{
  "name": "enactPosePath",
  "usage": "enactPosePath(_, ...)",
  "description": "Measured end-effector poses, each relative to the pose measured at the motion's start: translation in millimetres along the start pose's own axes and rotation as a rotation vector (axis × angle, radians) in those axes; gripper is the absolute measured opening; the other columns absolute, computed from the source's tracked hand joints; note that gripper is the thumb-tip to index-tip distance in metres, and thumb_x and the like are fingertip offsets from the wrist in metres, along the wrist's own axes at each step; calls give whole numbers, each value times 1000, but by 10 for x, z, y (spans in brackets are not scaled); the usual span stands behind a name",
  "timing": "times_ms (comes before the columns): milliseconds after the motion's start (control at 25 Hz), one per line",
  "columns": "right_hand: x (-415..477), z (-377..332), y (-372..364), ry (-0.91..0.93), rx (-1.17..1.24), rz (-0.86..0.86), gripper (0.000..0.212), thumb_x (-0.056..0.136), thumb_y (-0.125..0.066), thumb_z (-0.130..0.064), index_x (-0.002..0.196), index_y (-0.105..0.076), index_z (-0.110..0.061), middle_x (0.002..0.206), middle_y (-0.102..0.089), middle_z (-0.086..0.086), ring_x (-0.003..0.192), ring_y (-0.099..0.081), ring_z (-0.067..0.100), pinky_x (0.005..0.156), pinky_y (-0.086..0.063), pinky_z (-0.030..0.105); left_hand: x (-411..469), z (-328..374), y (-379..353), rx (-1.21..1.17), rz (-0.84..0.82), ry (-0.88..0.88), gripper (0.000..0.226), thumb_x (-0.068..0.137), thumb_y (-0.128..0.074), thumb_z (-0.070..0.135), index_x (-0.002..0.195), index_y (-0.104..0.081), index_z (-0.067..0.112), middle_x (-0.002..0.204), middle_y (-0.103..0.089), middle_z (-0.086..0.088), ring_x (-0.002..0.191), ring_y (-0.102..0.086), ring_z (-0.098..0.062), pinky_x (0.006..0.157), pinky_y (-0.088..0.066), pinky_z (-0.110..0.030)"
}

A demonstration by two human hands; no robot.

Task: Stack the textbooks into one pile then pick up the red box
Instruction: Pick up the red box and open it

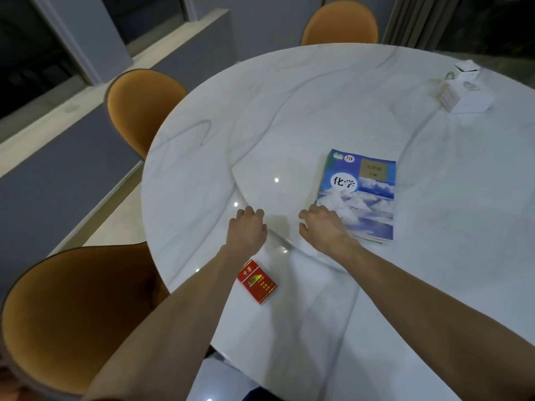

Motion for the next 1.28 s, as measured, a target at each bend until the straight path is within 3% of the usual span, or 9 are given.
enactPosePath(200,-170,-446,-461,76,24,-100,36,96,-35,-23,127,-51,-11,124,-54,11,116,-48,28,95,-38,37,-505,-159,-321,-10,-14,62,37,93,-46,29,124,-52,11,123,-55,-12,113,-49,-29,90,-44,-39)
enactPosePath(440,-420,-730,-880,126,44,-174,36,96,-36,-24,125,-53,-12,122,-56,11,113,-51,27,96,-40,36,-926,-184,-741,-151,-43,52,62,85,-52,50,131,-45,9,136,-45,-14,128,-38,-29,103,-37,-37)
enactPosePath(680,-589,-773,-1136,40,314,-231,32,94,-42,-24,115,-58,-7,112,-60,14,107,-54,29,91,-43,34,-1073,-188,-900,-235,-30,18,66,72,-62,50,123,-51,10,132,-47,-13,127,-38,-29,110,-34,-35)
enactPosePath(920,-556,-731,-1145,-74,535,-190,20,89,-52,-14,92,-66,-1,94,-67,17,90,-62,30,67,-39,27,-1077,-177,-873,-249,-47,24,61,75,-61,41,127,-50,11,131,-48,-11,119,-45,-28,104,-40,-32)
enactPosePath(1160,-489,-182,-545,-192,733,33,18,84,-64,-14,98,-72,-6,97,-72,13,91,-66,26,81,-47,27,-697,231,-356,-230,45,-157,61,73,-67,43,123,-52,13,130,-50,-12,120,-45,-30,104,-39,-33)
enactPosePath(1280,-525,219,-238,-274,755,125,17,84,-64,-13,97,-72,-7,98,-73,12,91,-67,25,80,-48,26,-459,647,-112,-240,58,-266,63,74,-67,43,126,-51,11,137,-45,-13,125,-41,-30,106,-36,-34)
Point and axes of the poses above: each hand's wrist, its own x-axis towards the middle knuckle, its own y-axis out of the back of the hand, z = x × y, the point moved 9 cm from there along x, towards the middle knuckle
